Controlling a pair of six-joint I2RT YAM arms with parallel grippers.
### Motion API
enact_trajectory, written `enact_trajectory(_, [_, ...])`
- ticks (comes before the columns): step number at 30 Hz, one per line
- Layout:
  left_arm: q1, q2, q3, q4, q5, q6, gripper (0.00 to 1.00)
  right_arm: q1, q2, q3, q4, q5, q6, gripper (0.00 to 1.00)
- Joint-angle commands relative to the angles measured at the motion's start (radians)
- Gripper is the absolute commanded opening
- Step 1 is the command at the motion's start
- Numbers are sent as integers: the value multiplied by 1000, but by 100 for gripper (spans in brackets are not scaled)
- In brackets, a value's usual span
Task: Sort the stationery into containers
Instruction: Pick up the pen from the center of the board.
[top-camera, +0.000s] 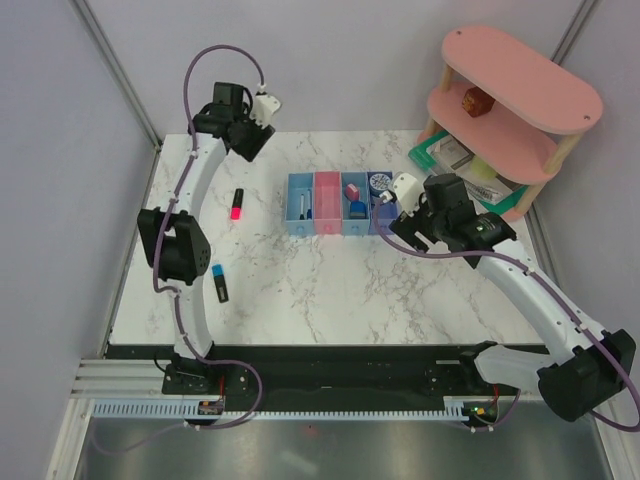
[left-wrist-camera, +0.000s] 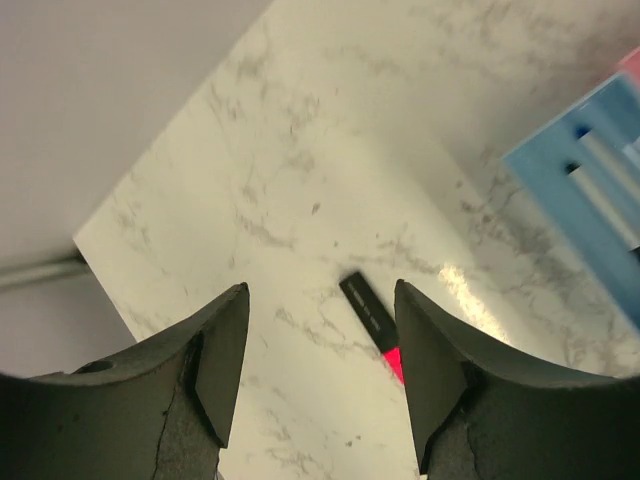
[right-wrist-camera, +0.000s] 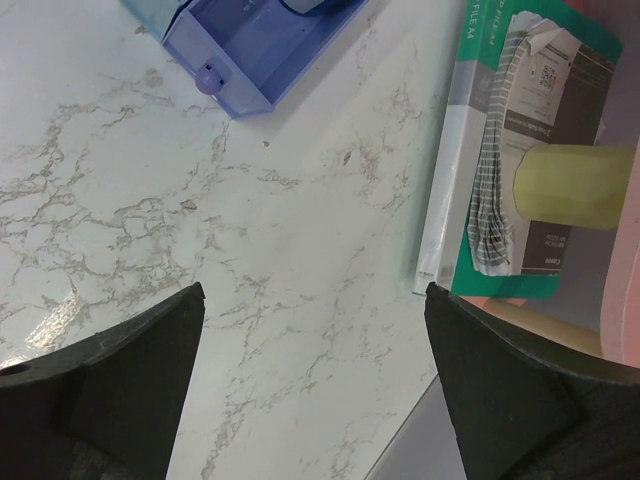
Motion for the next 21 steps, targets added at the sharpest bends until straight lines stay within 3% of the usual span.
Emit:
enact_trajectory(1, [48,20,-120,-26,-16,-60,66,-2,24,60,34,-12,22,98])
enact_trajectory(12, [102,195,-74,-64,-33,-141,67,-2,24,61,28,-17,28,98])
enact_trajectory(21, [137,196,-186,-81,-45,-198,66,-2,41,80,28,-28,28,98])
